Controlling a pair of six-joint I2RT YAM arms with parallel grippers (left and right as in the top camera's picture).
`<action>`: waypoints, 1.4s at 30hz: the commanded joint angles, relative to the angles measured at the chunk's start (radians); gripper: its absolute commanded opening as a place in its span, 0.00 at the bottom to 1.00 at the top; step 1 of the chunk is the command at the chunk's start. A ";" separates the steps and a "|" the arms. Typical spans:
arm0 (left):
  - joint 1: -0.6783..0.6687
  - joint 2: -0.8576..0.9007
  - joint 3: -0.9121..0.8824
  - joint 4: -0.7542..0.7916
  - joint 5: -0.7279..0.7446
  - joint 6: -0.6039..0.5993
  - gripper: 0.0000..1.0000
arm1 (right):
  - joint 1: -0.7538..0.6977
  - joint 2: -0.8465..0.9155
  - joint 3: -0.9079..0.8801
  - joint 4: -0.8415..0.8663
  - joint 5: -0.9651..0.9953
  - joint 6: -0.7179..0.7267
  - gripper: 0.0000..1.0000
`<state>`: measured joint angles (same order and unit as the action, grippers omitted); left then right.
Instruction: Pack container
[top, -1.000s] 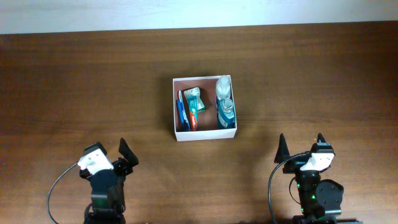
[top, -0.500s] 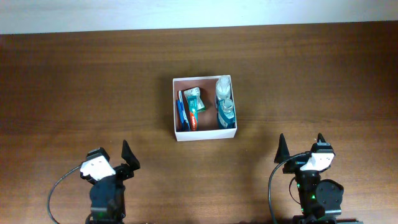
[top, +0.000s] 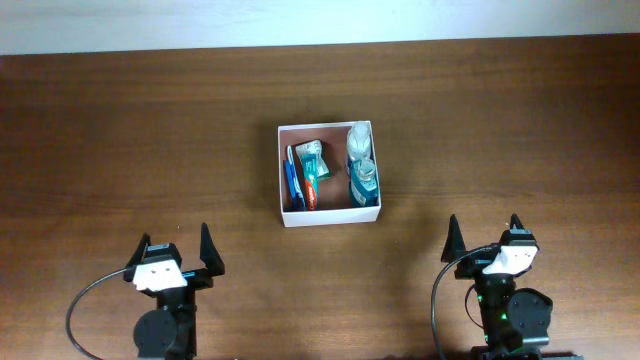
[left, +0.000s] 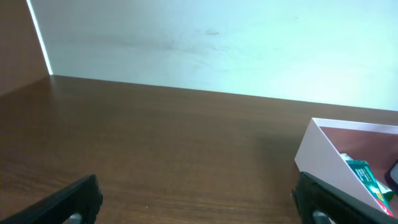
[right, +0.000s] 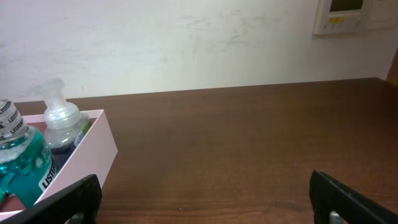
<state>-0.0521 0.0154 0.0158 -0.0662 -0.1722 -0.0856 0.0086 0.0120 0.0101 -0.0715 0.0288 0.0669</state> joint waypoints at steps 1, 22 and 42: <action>0.023 -0.011 -0.007 -0.005 0.061 0.031 0.99 | 0.003 -0.008 -0.005 -0.008 0.002 -0.008 0.98; 0.023 -0.010 -0.006 -0.008 0.082 0.031 0.99 | 0.003 -0.008 -0.005 -0.008 0.002 -0.008 0.98; 0.023 -0.010 -0.006 -0.008 0.079 0.031 0.99 | 0.003 -0.008 -0.005 -0.008 0.002 -0.008 0.99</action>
<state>-0.0349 0.0154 0.0158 -0.0738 -0.1040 -0.0708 0.0086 0.0120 0.0101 -0.0715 0.0288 0.0662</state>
